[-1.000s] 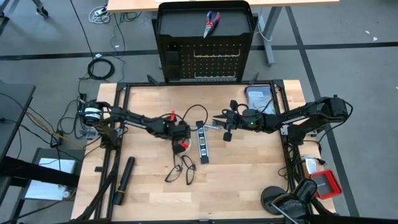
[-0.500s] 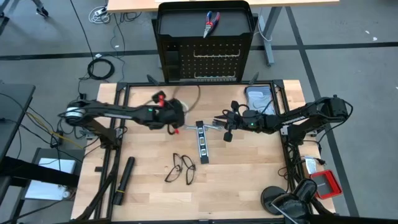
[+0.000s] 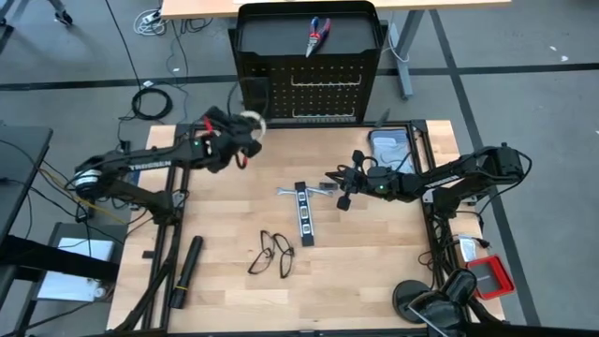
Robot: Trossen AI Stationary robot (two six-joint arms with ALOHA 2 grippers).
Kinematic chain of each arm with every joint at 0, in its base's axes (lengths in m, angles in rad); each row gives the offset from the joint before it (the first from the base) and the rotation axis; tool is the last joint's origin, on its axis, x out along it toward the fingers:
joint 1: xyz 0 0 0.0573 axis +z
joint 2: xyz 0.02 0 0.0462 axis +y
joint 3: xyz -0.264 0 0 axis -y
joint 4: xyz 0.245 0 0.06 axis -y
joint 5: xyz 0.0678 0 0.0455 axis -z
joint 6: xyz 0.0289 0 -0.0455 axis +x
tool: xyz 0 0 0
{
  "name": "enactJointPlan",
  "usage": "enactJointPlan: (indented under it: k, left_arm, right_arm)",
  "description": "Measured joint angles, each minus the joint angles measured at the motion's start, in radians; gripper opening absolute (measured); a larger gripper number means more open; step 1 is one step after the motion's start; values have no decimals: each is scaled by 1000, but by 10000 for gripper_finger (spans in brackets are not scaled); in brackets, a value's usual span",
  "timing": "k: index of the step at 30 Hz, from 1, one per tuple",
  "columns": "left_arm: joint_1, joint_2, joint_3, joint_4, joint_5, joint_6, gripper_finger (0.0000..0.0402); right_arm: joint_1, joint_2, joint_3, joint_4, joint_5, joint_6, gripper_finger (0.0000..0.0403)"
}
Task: Hang tools onto peg board
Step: Hang the white tape on the black pegboard
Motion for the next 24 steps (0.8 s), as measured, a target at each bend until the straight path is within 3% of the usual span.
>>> enactJointPlan:
  k: [8, 18, 24]
  left_arm:
    - [126, 0, 0, 251, 79, 221, 24]
    - [179, 6, 0, 268, 117, 198, 25]
    - [116, 6, -1, 232, 120, 159, 25]
  right_arm:
    - [0, 0, 0, 10, -8, 0, 23]
    - [0, 0, 0, 22, -11, -27, 13]
    - [0, 0, 0, 17, -11, -25, 21]
